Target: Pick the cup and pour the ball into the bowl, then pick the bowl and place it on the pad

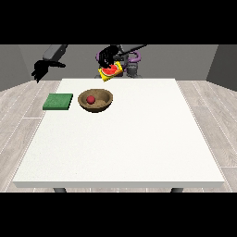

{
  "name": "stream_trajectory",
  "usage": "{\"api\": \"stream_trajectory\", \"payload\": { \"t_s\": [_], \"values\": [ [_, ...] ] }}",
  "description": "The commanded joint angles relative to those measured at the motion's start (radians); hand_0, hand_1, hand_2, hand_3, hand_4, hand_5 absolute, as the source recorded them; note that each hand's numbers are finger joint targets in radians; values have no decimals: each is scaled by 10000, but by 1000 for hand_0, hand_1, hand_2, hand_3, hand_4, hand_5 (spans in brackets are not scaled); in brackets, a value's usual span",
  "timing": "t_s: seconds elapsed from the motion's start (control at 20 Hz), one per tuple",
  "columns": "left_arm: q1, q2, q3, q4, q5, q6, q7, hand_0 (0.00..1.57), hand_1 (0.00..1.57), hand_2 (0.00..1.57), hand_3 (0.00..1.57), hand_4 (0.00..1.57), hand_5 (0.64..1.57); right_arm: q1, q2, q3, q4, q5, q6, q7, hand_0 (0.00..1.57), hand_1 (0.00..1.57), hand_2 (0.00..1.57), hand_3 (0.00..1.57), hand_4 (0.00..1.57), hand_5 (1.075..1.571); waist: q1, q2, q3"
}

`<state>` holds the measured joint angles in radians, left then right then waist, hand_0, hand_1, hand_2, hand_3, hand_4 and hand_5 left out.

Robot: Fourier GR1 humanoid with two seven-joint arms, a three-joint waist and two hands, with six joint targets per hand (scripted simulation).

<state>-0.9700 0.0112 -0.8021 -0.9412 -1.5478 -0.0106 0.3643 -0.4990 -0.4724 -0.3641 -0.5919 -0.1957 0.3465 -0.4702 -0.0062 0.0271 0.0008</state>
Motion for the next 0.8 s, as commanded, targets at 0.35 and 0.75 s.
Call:
{"api": "stream_trajectory", "payload": {
  "t_s": [0.35,0.75],
  "values": [
    [815,151,2551,-1769,1591,1394,-591,0,0,1571,1571,1273,1452,181,351,-222,373,-403,-58,417,0,0,0,0,462,1557,1273,112,-31],
    [2201,657,5211,-2662,5102,2954,-2037,859,859,1571,1555,925,1555,-519,-134,-765,138,-811,-648,701,0,0,0,0,411,1556,2257,1491,-45]
  ]
}}
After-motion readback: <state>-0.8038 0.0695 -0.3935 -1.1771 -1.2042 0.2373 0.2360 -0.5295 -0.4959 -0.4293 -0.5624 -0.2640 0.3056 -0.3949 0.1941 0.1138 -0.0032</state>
